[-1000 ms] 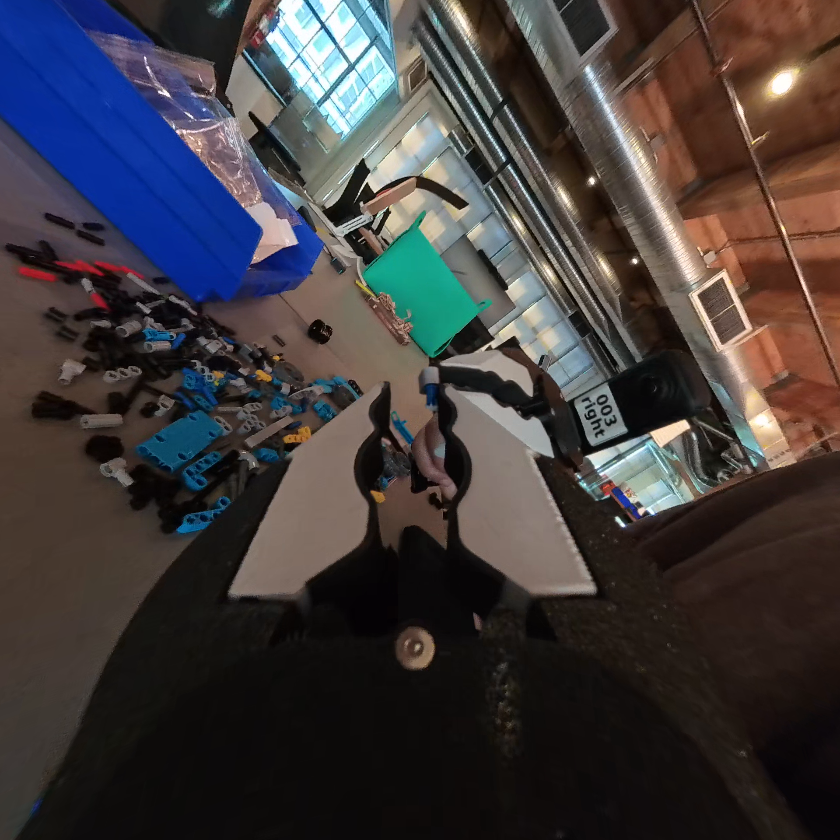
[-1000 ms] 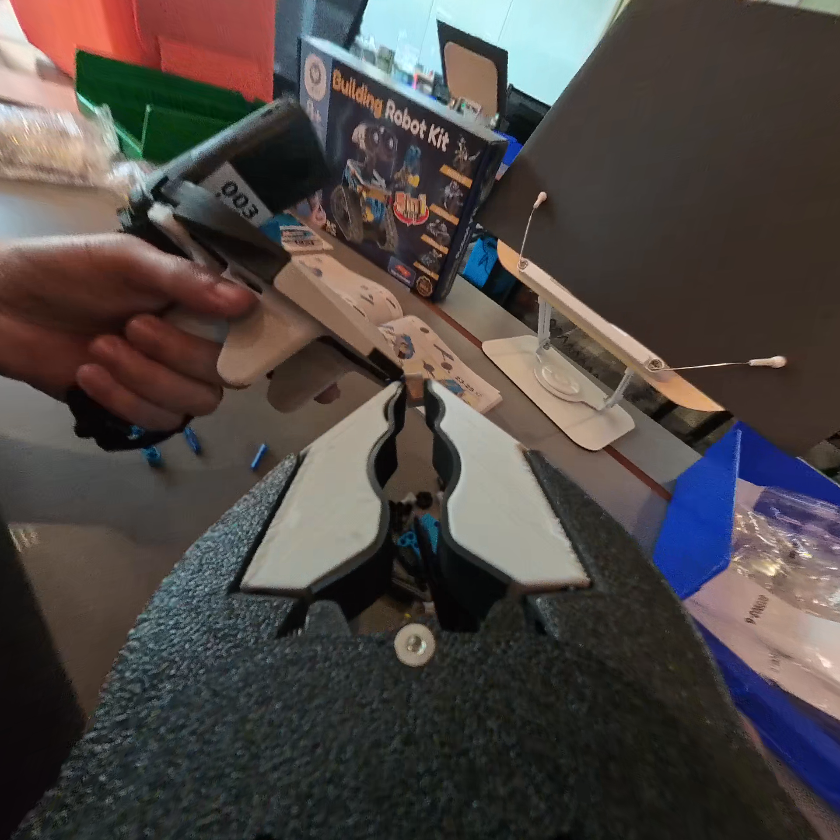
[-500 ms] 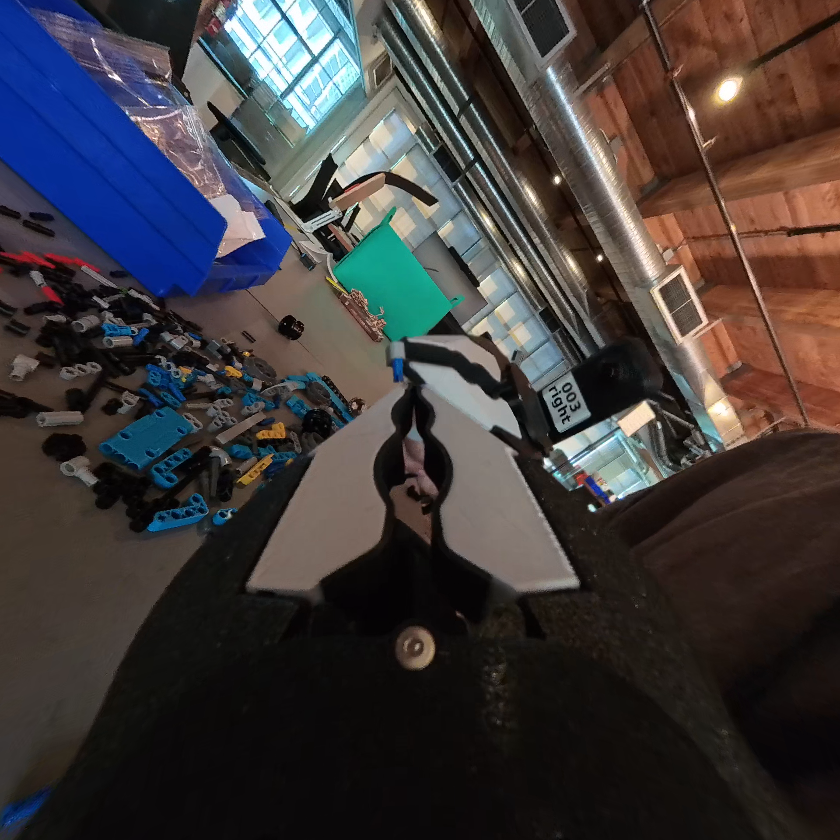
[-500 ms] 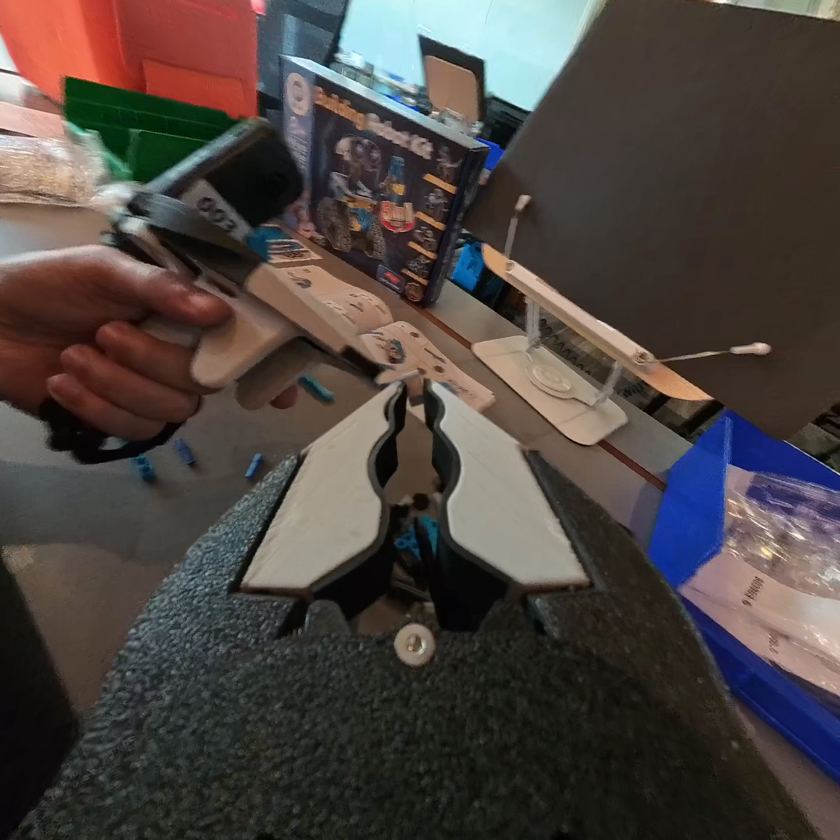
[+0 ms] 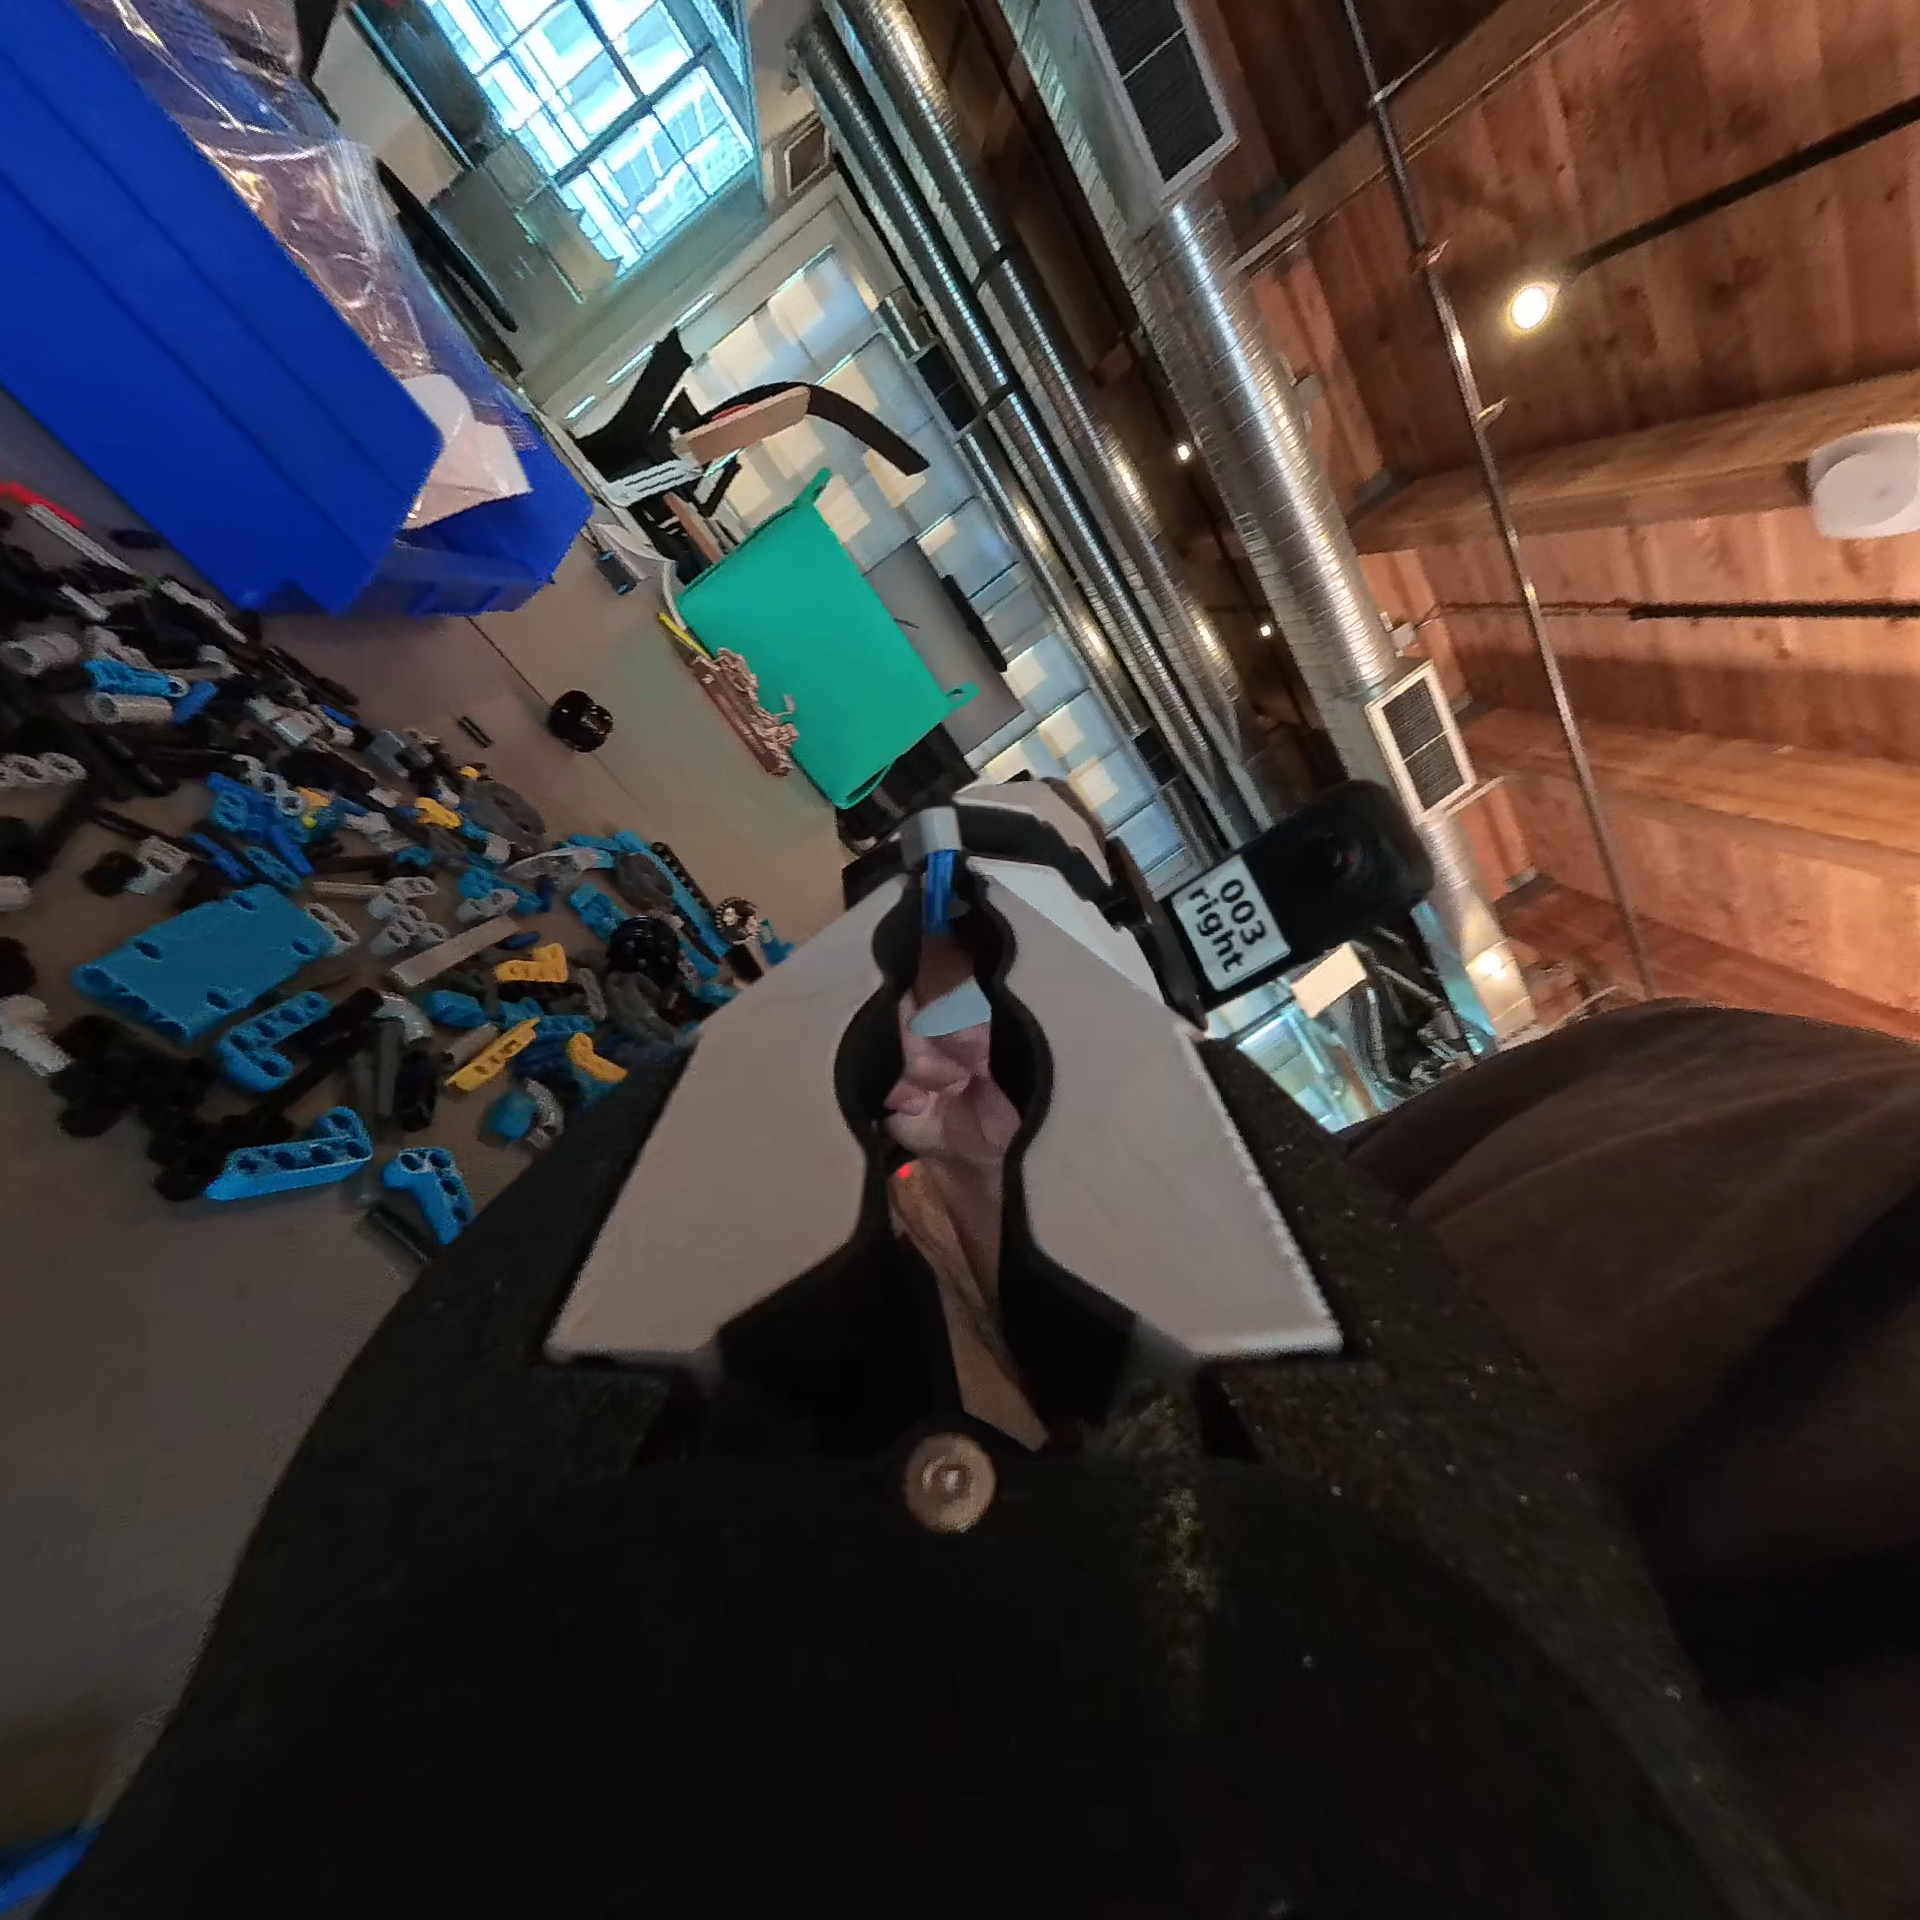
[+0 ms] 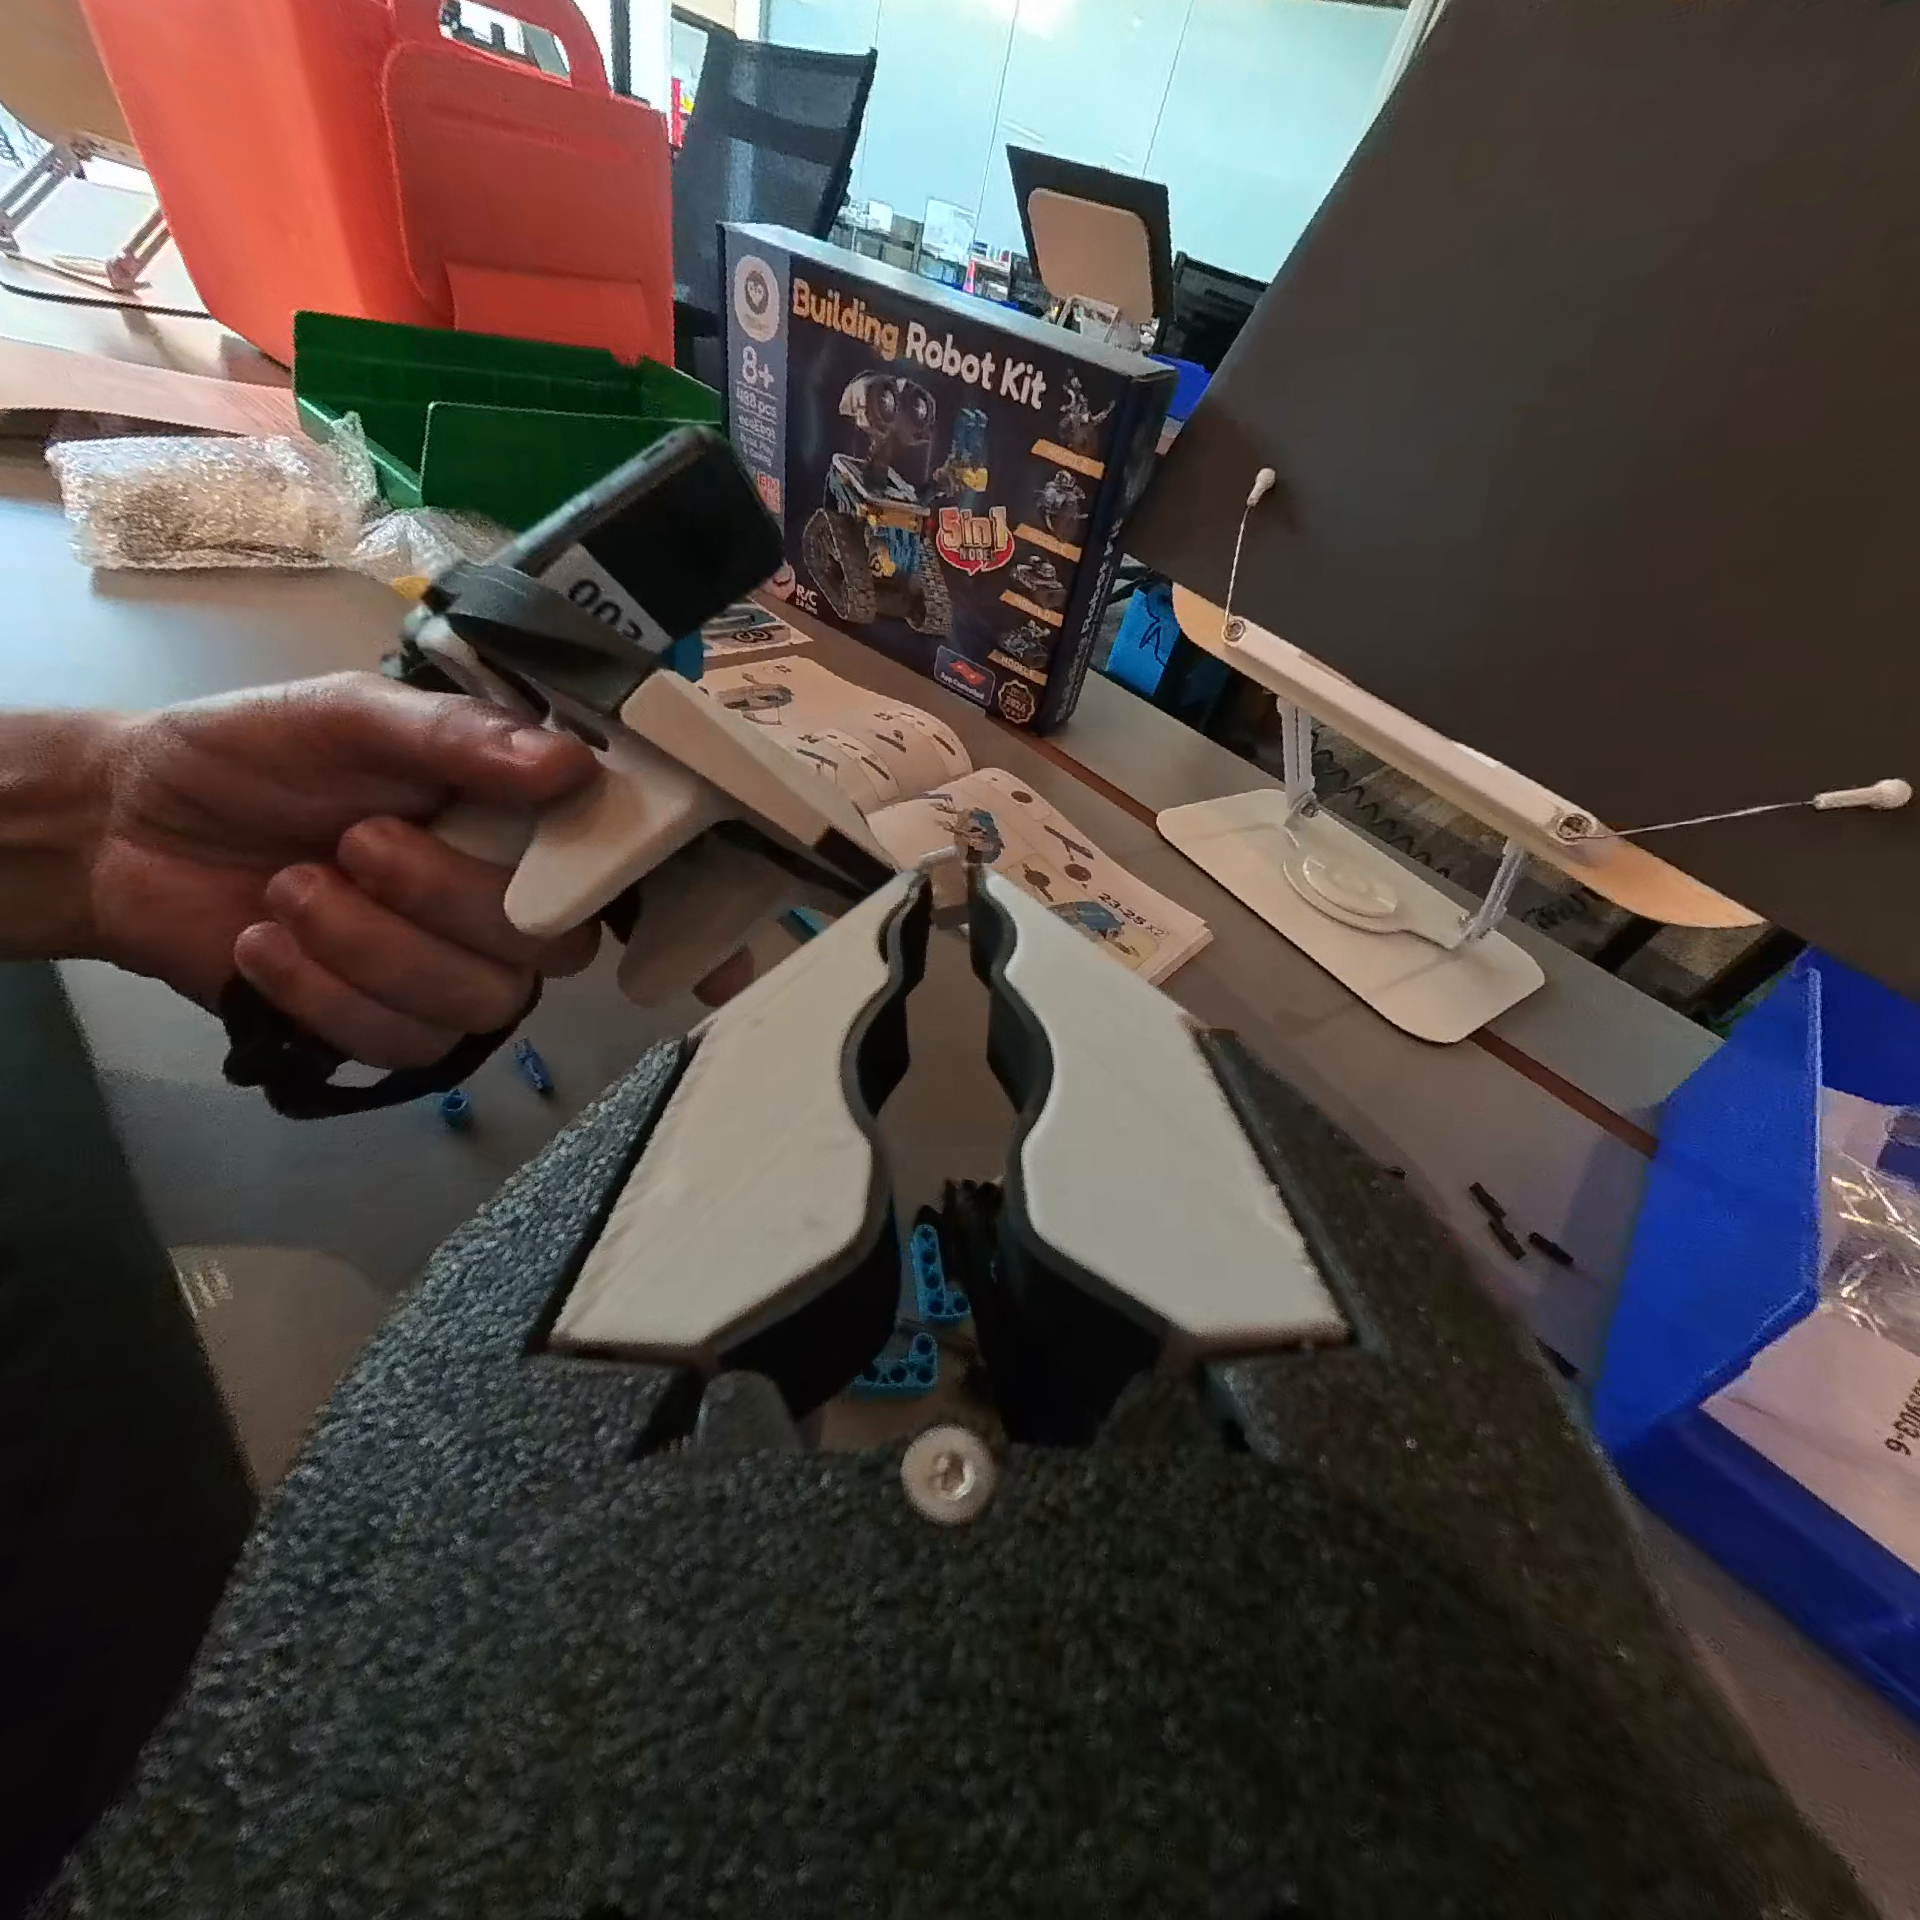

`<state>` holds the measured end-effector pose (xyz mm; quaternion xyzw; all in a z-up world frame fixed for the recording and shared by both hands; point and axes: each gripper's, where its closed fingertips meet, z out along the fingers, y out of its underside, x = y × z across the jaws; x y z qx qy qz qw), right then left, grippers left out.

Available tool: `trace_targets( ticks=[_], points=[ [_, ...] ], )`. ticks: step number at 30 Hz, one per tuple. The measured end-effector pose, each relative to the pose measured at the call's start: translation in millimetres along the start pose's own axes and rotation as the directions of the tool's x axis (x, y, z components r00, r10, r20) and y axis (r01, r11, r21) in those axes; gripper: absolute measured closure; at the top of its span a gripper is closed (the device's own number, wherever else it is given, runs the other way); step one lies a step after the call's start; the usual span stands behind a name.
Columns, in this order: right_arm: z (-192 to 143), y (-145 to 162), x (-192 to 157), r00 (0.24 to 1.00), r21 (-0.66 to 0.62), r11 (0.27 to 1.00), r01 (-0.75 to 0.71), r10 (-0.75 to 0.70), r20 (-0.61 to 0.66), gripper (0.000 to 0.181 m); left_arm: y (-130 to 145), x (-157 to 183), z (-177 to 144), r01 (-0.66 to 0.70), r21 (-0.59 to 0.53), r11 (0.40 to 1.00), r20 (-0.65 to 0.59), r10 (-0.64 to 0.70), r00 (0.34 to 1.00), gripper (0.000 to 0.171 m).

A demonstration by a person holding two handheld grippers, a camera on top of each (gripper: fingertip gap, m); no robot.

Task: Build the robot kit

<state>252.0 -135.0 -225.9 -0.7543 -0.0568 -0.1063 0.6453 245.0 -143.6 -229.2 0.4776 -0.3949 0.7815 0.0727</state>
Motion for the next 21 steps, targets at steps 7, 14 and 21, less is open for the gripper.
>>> trace_targets(
  ticks=[7,14,21],
  points=[
    [-2,5,7,1.0,-0.013,1.0,0.004,-0.004,-0.027,0.174,6,1,-2,-0.046,-0.041,0.998,0.016,0.046,0.999,0.168],
    [-23,33,46,0.992,-0.15,0.989,-0.01,-0.009,-0.126,0.174,34,-85,3,-0.275,-0.437,0.856,0.442,0.471,0.763,0.167],
    [-68,90,75,0.955,-0.274,0.941,-0.196,0.12,-0.27,0.174,49,-142,76,-0.301,-0.692,0.656,0.391,0.691,0.608,0.166]
  ],
)
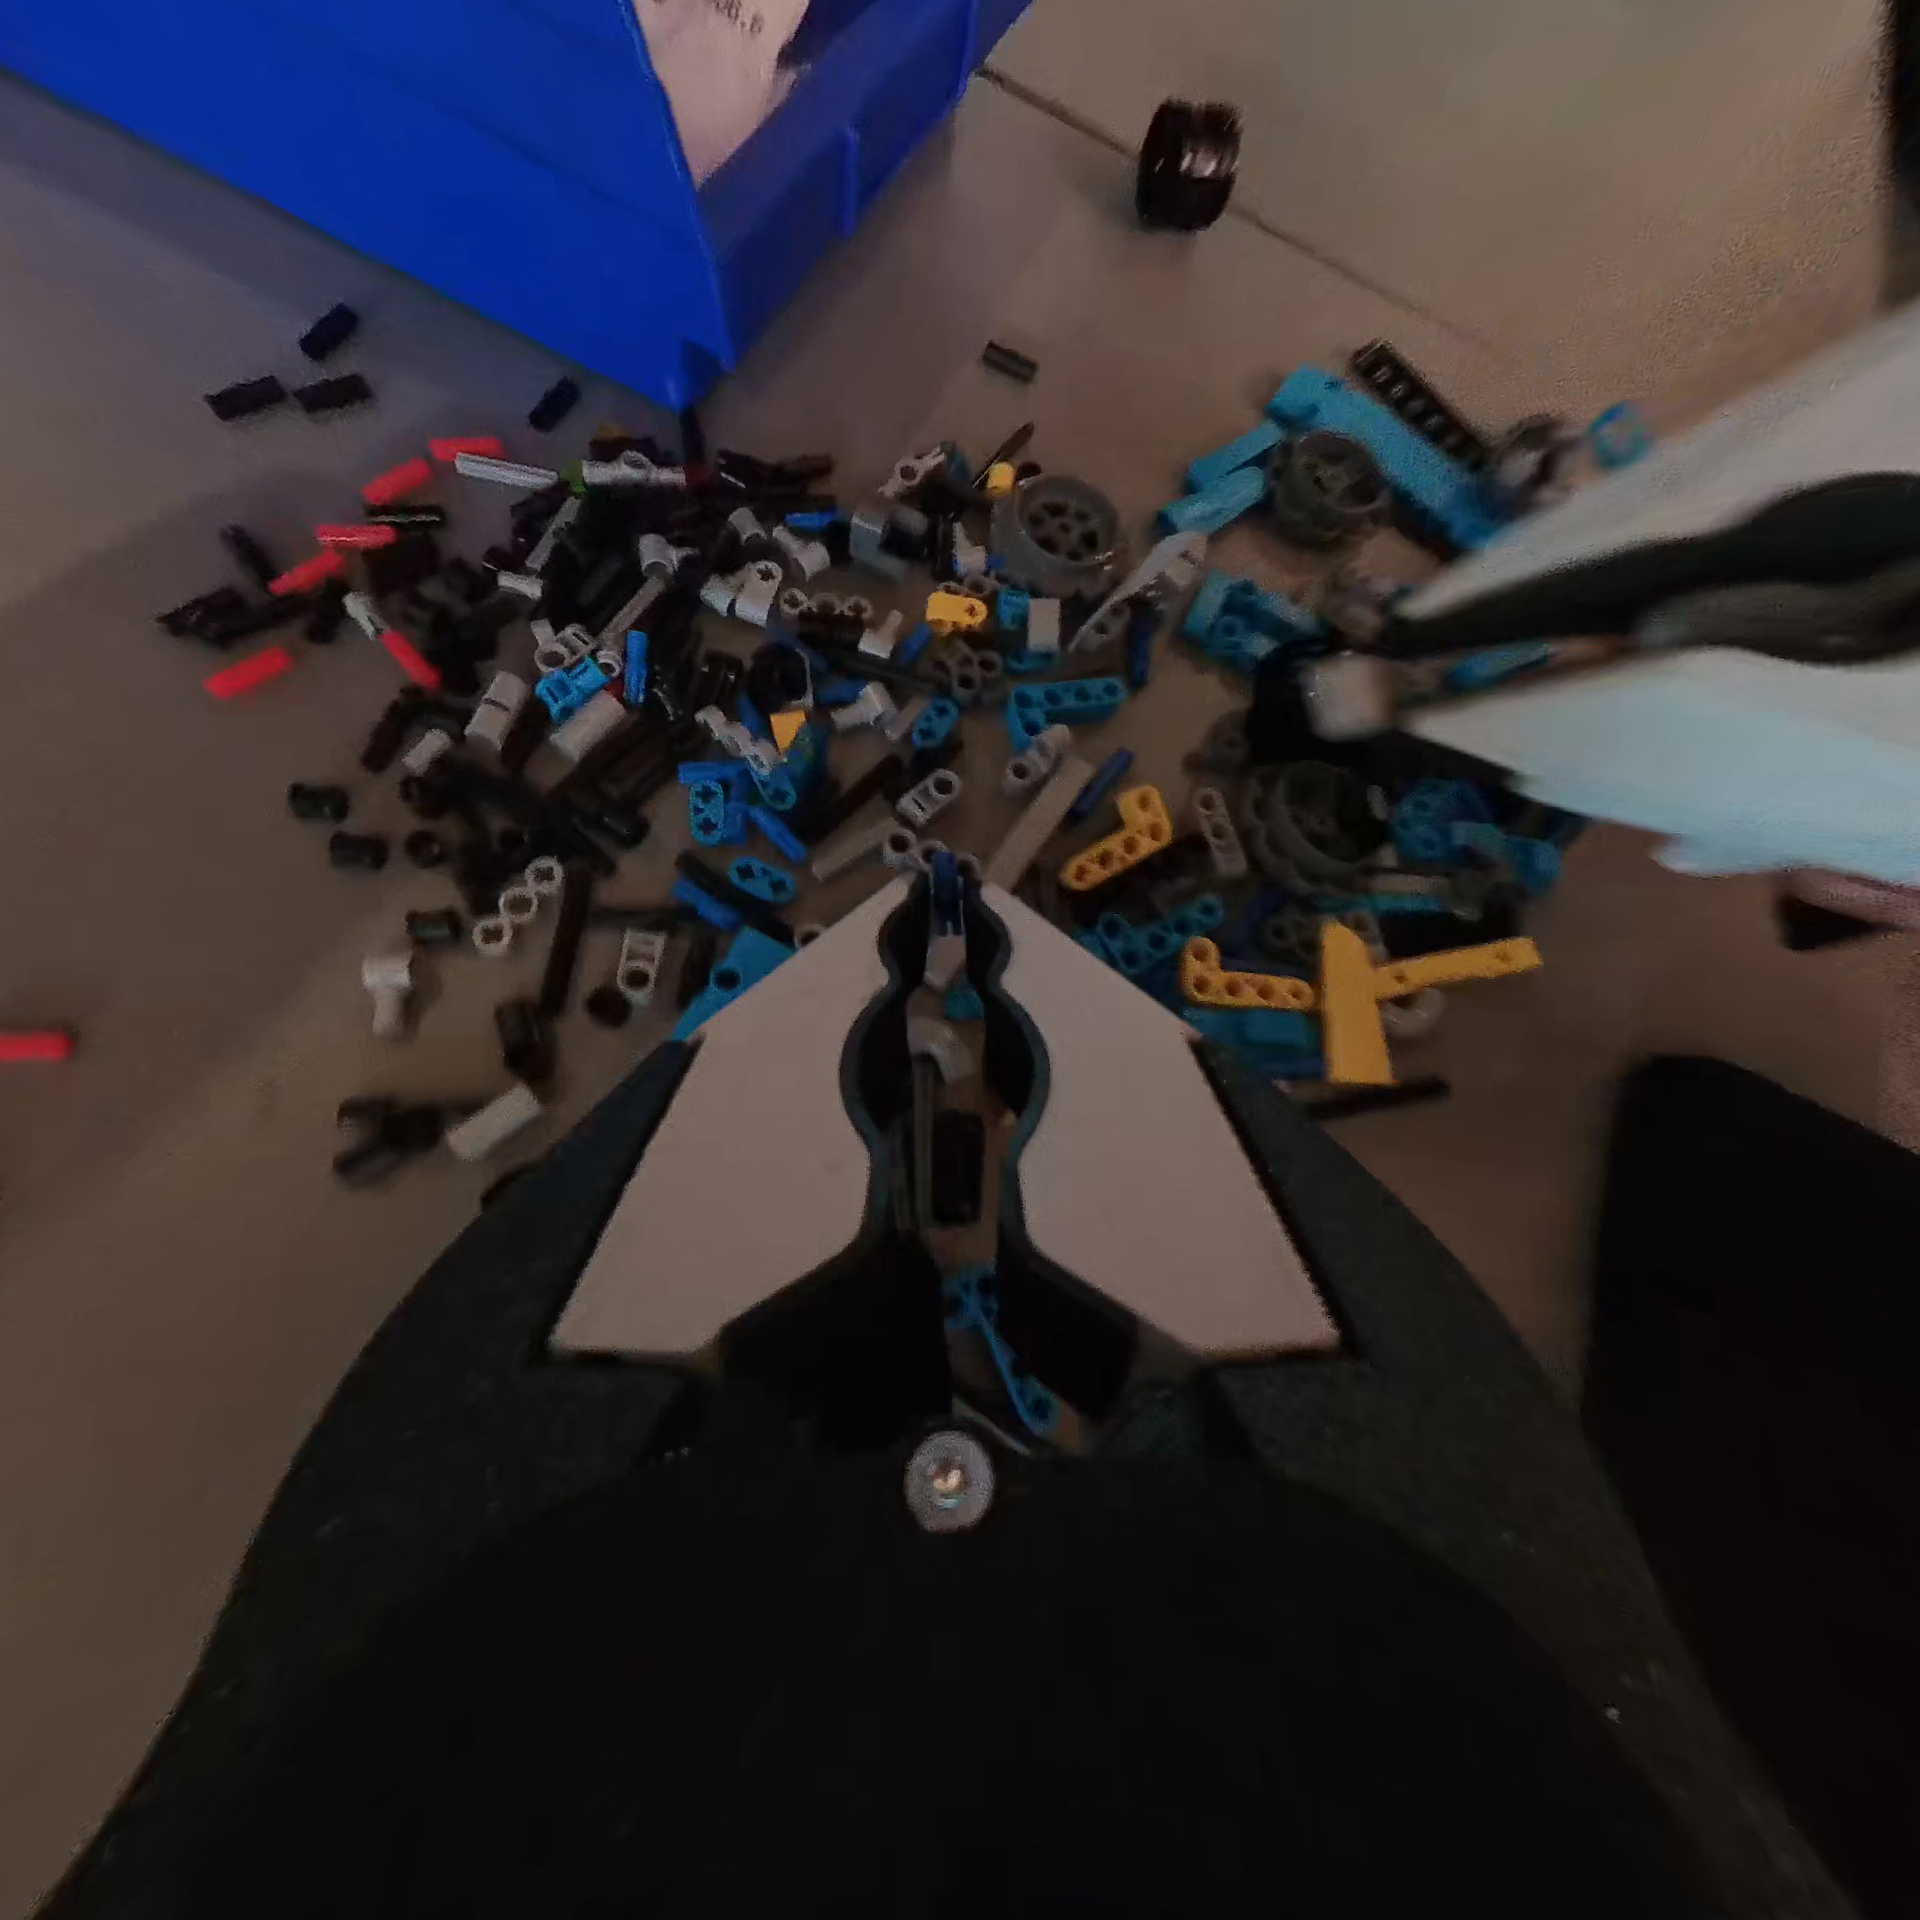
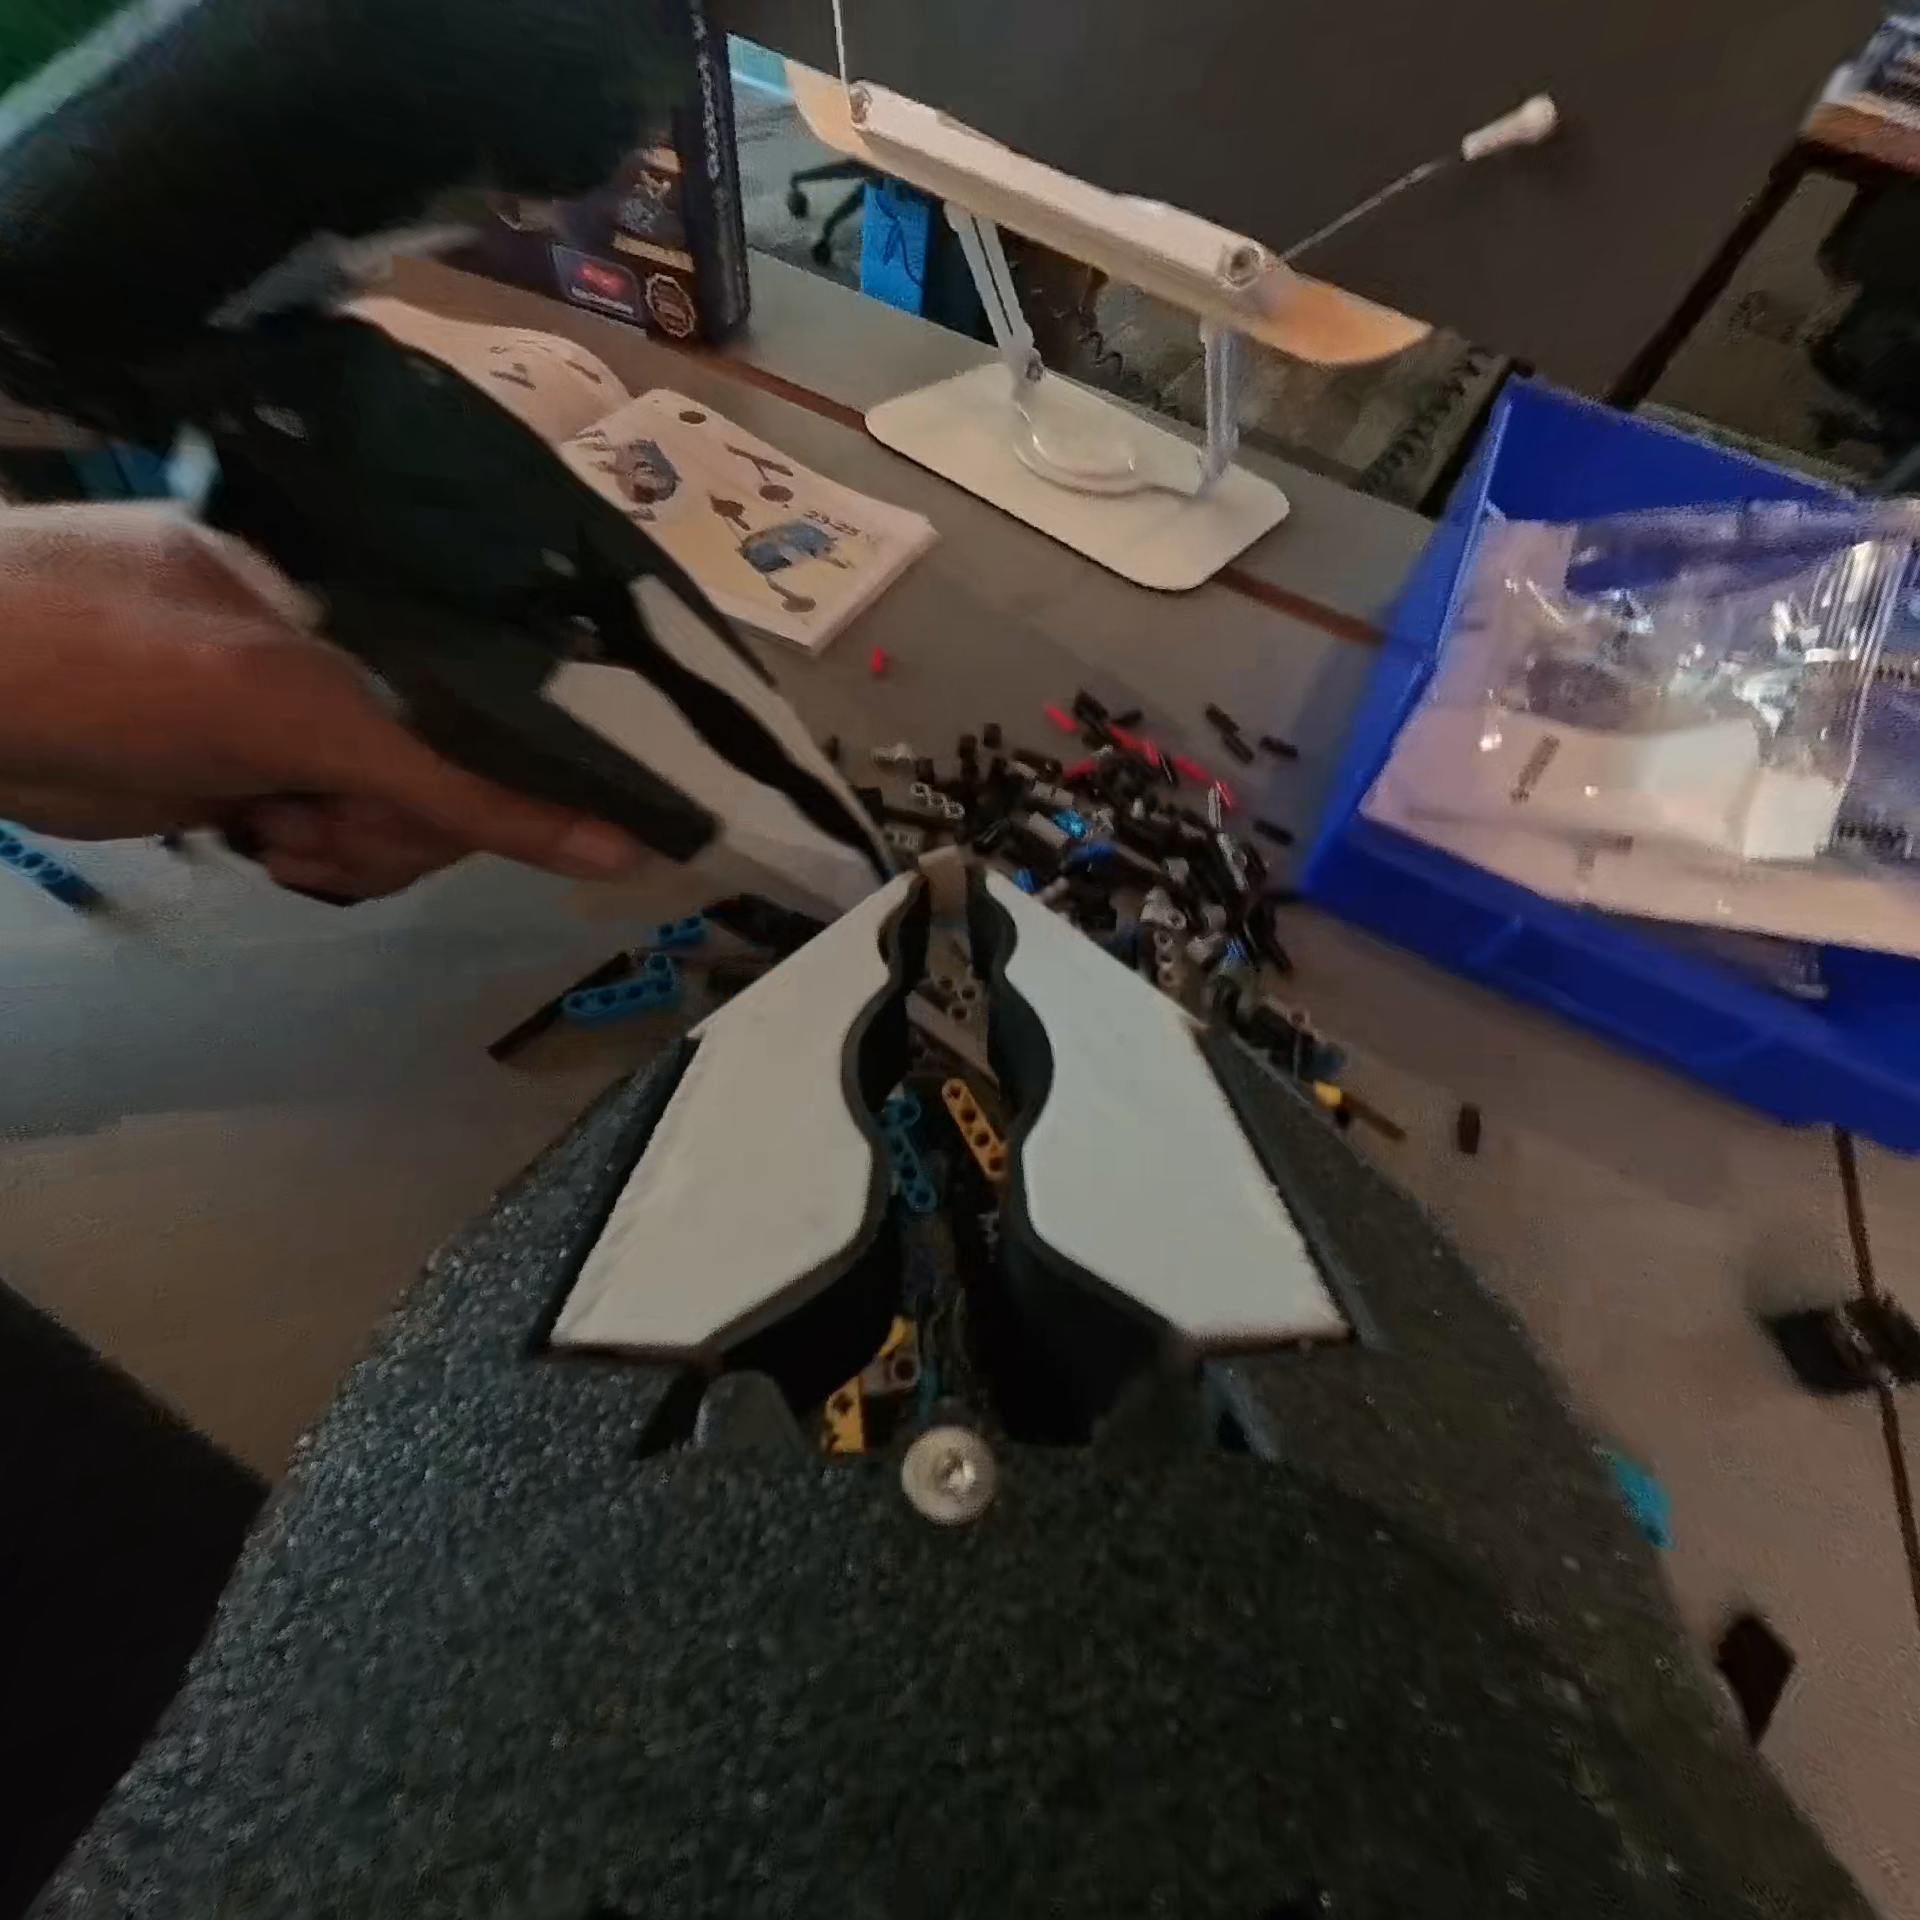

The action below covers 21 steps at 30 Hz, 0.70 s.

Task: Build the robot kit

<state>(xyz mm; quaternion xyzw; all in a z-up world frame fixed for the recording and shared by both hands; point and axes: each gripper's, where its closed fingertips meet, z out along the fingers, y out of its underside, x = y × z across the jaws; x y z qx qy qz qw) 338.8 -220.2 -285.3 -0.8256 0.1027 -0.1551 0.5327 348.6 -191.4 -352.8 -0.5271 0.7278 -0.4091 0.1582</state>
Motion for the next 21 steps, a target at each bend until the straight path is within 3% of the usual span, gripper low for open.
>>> trace_targets(
  ticks=[4,7,10,12,17,21],
  points=[
    [-9,7,-3,0.998,0.011,0.998,-0.066,0.066,0.005,0.175,10,1,25,-0.022,-0.076,0.997,-0.027,0.02,0.999,0.148],
    [-8,8,-8,0.998,0.012,0.998,-0.061,0.061,0.014,0.175,12,7,4,0.026,-0.03,0.999,-0.073,-0.029,0.997,0.146],
    [-2,4,-27,0.997,0.007,0.999,-0.031,0.03,0.072,0.174,24,6,-51,0.08,0.027,0.996,-0.074,-0.078,0.994,0.146],
    [5,0,-54,0.986,-0.002,1.0,-0.007,0.007,0.164,0.174,44,-3,-101,0.082,0.062,0.995,-0.012,-0.082,0.997,0.146],
    [30,11,-150,0.88,-0.089,0.984,0.154,-0.095,0.466,0.174,130,-34,-220,0.049,0.006,0.999,0.257,-0.049,0.965,0.145],
    [58,16,-196,0.806,-0.13,0.954,0.27,-0.15,0.572,0.174,175,-32,-262,0.132,0.031,0.991,0.287,-0.136,0.948,0.146]
  ],
)
